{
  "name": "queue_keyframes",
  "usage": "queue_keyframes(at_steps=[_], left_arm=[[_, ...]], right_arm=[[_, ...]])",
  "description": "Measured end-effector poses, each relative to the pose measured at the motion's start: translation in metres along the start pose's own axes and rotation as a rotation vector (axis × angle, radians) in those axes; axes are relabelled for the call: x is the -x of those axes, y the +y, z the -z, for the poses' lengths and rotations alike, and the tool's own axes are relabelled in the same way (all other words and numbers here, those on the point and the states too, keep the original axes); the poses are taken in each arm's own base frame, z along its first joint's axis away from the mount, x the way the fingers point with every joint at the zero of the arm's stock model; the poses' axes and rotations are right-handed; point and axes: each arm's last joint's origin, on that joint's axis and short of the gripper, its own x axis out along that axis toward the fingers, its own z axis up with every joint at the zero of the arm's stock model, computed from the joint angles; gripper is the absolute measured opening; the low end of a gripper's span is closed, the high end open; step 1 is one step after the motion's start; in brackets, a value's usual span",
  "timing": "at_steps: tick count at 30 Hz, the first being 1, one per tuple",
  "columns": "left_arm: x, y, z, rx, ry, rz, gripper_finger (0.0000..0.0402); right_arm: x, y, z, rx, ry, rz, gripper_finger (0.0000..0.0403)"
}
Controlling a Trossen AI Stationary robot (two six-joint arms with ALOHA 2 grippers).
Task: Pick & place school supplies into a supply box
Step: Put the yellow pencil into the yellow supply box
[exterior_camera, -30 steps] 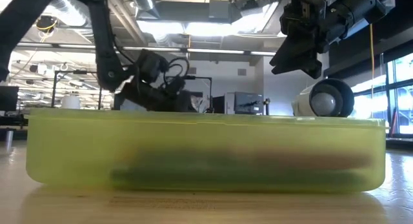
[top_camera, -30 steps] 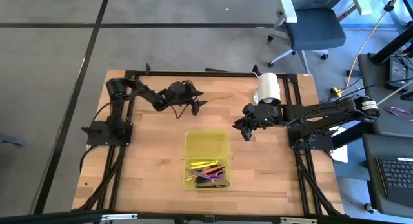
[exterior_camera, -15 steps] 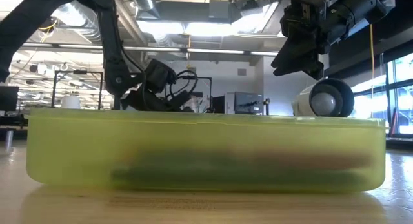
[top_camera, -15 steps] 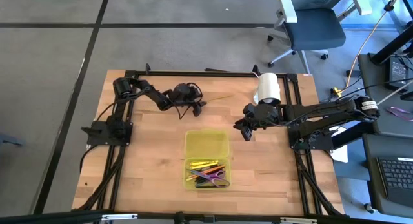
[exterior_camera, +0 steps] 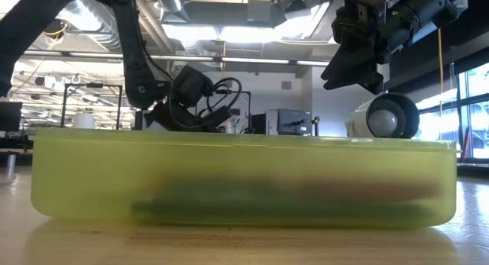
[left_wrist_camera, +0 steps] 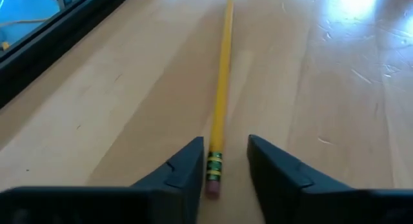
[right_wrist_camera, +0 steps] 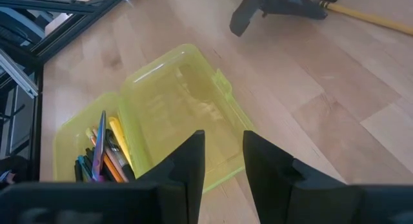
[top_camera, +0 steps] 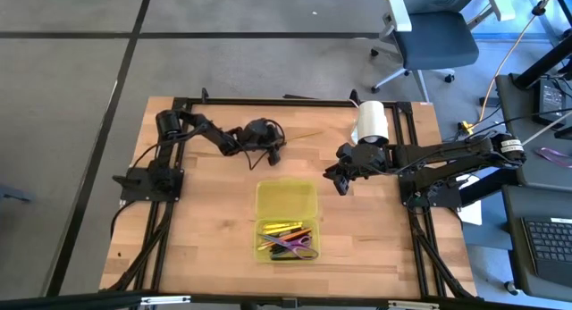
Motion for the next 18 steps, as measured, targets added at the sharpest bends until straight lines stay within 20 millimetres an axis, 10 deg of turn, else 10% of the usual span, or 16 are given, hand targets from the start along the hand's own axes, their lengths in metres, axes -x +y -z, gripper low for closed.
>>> queue_keyframes(at_steps=[10, 18], left_arm=[[0.001, -0.015, 0.003, 0.093, 0.066, -0.018, 0.0013], [0.005, -0.029, 0.001, 0.187, 0.061, -0.001, 0.0013]], right_arm=[[0.0, 0.0, 0.0, 0.001, 0.002, -0.003, 0.0109], [0.0, 0.004, 0.003, 0.01, 0.033, -0.047, 0.0109]])
